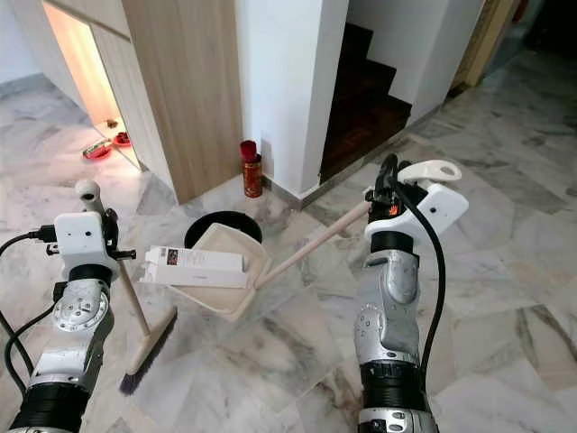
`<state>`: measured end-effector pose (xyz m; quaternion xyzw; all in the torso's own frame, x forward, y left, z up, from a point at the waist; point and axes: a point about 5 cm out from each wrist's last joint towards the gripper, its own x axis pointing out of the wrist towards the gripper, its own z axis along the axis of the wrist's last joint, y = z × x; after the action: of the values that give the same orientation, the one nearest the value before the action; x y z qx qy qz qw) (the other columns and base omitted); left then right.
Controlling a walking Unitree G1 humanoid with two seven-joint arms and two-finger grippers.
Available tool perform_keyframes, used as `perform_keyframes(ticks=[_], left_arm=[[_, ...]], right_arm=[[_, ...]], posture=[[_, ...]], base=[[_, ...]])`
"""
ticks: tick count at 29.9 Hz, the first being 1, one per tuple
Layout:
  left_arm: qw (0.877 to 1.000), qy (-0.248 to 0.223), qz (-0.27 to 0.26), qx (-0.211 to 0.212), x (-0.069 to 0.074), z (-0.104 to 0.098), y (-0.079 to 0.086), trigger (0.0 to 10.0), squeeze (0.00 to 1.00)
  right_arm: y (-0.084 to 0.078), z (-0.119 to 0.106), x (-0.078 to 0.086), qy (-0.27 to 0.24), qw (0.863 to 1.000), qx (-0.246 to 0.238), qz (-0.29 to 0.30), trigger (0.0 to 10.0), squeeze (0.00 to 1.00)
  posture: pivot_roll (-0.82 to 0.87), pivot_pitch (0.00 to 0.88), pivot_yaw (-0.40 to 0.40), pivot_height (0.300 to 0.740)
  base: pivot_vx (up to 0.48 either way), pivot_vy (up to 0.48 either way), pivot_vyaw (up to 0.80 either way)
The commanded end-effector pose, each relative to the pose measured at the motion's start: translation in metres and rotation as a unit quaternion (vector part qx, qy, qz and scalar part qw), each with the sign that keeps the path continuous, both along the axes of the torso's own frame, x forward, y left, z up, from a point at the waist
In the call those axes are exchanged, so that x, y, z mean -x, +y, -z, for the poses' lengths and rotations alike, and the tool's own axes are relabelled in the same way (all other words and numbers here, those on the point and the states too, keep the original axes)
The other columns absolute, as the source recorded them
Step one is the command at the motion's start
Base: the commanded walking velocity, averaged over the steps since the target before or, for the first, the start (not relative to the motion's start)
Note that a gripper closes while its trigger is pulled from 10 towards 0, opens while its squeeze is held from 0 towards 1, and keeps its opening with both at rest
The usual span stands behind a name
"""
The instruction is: Sweep floor
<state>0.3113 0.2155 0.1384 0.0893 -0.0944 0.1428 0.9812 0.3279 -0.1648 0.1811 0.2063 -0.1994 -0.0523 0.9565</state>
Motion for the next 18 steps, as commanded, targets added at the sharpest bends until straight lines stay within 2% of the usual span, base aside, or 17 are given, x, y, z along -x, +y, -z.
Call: perform_keyframes(ticks=[1,10,18], left_arm=[[1.0,-0.024,0.003,-0.014,0.0001,-0.0086,-0.0013,10.0,0.0],[1.0,-0.024,0.0,-0.013,0.0009,-0.0081,-0.0003,10.0,0.0],[1.0,-0.028,0.001,-0.014,0.0006,-0.0094,-0.0008,10.0,0.0]], right_arm=[[0.0008,-0.0248,0.0009,-0.05,0.999,0.0,0.002,10.0,0.0],[0.0018,-0.0252,0.0007,-0.049,0.999,0.004,0.0,10.0,0.0],[0.0026,-0.0251,0.0008,-0.049,0.999,0.005,-0.002,10.0,0.0]], posture=[[0.04,0.0,-0.037,0.74],[0.04,0.0,-0.038,0.74],[0.04,0.0,-0.038,0.74]], base=[[0.292,0.0,0.0],[0.295,0.0,0.0],[0.295,0.0,0.57]])
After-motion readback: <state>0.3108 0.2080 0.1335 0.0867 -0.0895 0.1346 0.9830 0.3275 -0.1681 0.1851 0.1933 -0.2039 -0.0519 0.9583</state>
